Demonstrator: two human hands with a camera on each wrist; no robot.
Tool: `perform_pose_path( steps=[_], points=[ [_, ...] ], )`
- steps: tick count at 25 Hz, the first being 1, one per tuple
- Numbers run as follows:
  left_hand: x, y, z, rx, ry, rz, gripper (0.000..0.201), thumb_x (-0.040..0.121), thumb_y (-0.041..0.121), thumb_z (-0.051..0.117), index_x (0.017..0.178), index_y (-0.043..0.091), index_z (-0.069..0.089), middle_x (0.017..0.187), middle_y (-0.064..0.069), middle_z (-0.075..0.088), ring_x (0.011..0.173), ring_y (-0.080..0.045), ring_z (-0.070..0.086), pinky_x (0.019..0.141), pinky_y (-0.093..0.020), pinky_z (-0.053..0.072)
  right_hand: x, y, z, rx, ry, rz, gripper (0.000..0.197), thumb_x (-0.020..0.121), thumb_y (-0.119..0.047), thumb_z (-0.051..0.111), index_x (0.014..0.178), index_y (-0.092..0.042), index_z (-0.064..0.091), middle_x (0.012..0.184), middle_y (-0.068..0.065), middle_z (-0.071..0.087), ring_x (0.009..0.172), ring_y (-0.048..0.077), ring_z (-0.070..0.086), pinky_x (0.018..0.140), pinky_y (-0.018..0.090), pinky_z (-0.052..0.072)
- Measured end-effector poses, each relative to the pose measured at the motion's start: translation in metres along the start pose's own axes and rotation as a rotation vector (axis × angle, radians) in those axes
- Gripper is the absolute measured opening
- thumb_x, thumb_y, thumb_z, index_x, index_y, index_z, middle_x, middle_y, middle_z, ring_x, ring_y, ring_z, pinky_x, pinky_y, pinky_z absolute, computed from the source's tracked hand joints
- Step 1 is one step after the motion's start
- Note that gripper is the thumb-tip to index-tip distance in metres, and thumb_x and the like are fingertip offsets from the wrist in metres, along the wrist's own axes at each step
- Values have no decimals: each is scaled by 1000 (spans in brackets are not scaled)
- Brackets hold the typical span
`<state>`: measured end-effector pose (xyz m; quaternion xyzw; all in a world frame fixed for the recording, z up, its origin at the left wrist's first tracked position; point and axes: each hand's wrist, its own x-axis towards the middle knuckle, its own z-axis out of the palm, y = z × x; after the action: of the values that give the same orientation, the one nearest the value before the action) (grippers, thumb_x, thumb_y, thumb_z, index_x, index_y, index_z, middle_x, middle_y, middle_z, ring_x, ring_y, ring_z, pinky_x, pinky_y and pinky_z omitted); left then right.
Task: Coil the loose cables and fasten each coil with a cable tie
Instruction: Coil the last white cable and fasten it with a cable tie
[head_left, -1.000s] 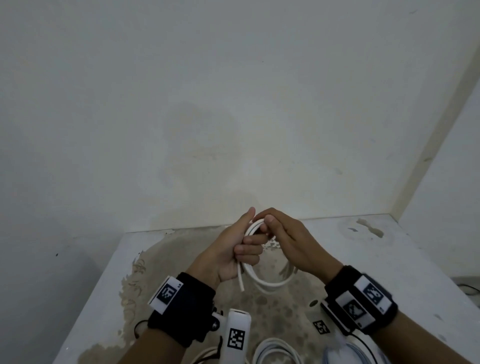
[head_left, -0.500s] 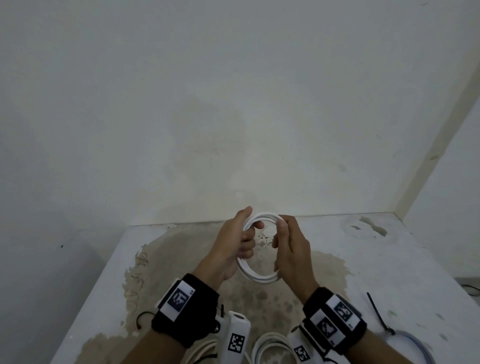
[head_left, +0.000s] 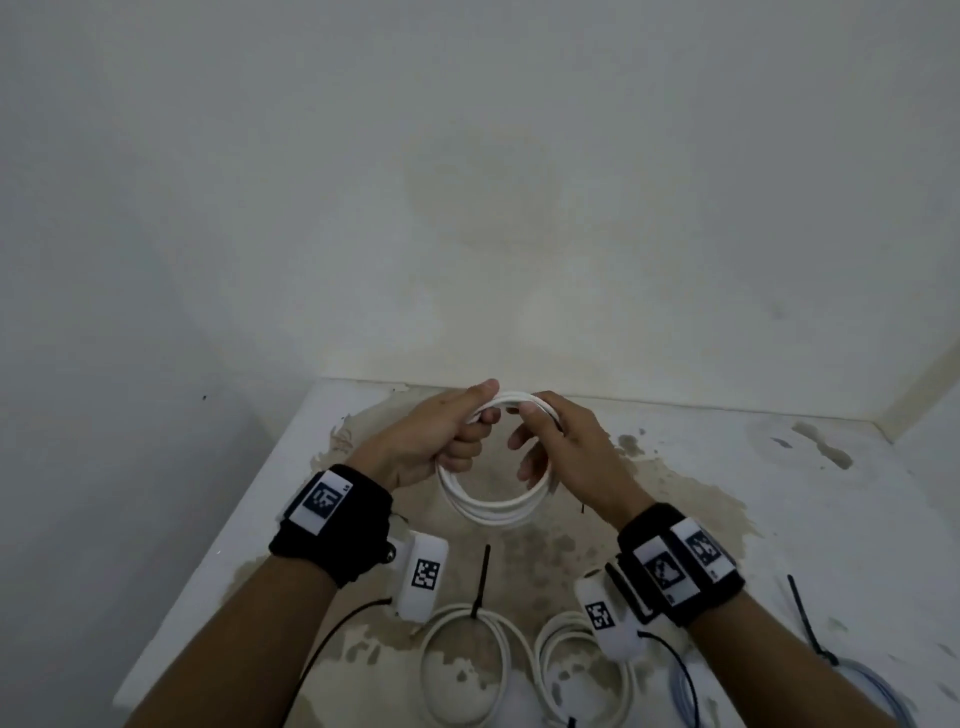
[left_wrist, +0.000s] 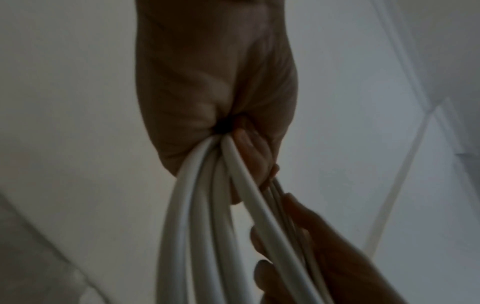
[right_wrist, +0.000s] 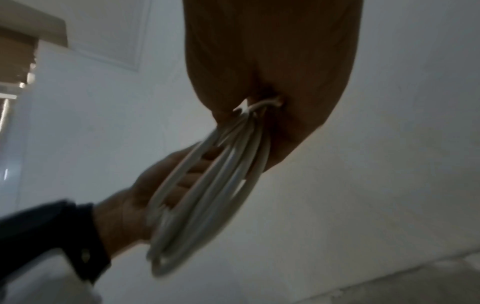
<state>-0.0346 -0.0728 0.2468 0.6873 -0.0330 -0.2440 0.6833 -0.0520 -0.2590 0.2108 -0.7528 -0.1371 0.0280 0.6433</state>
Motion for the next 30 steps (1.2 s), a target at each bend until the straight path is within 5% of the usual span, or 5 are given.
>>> perform_pose_path(
  steps=[8, 14, 18, 26, 30],
  points=[
    [-16, -32, -51, 224, 103, 78, 46, 101, 38, 37, 60, 17, 43, 50, 4, 24, 44, -13, 16, 49, -31, 12, 10, -5, 60, 821, -444, 526, 53, 97, -61, 38, 84, -13, 56, 44, -7, 30, 32, 7, 28, 41, 24, 28],
    [-26, -57, -77, 97, 154, 146, 48, 103, 42, 39, 68, 12, 54, 48, 3, 37, 41, -11, 29, 42, -23, 25, 16, -5, 98, 575, -278, 519, 50, 103, -55, 36, 74, -17, 48, 49, -5, 23, 36, 9, 17, 39, 23, 18],
    [-21, -102, -114, 265, 411, 122, 42, 103, 40, 39, 101, 8, 65, 89, -7, 69, 75, -19, 66, 70, -28, 51, 19, 9, 107, 441, -202, 515, 46, 104, -51, 40, 72, -18, 45, 53, -2, 24, 41, 11, 16, 41, 23, 18],
    [-33, -254, -176, 766, 498, -314, 34, 97, 26, 56, 128, 12, 55, 125, -13, 54, 110, -30, 56, 92, -35, 44, 7, 61, 101, 299, -50, 611, 47, 105, -48, 38, 72, -16, 41, 55, 0, 21, 44, 13, 14, 40, 25, 19],
    [-26, -280, -179, 779, 558, -390, 25, 95, 31, 57, 116, 16, 60, 116, -10, 51, 101, -31, 56, 88, -36, 44, 6, 69, 98, 314, 0, 623, 45, 105, -47, 38, 74, -15, 42, 54, -1, 21, 44, 12, 15, 40, 25, 20]
  ],
)
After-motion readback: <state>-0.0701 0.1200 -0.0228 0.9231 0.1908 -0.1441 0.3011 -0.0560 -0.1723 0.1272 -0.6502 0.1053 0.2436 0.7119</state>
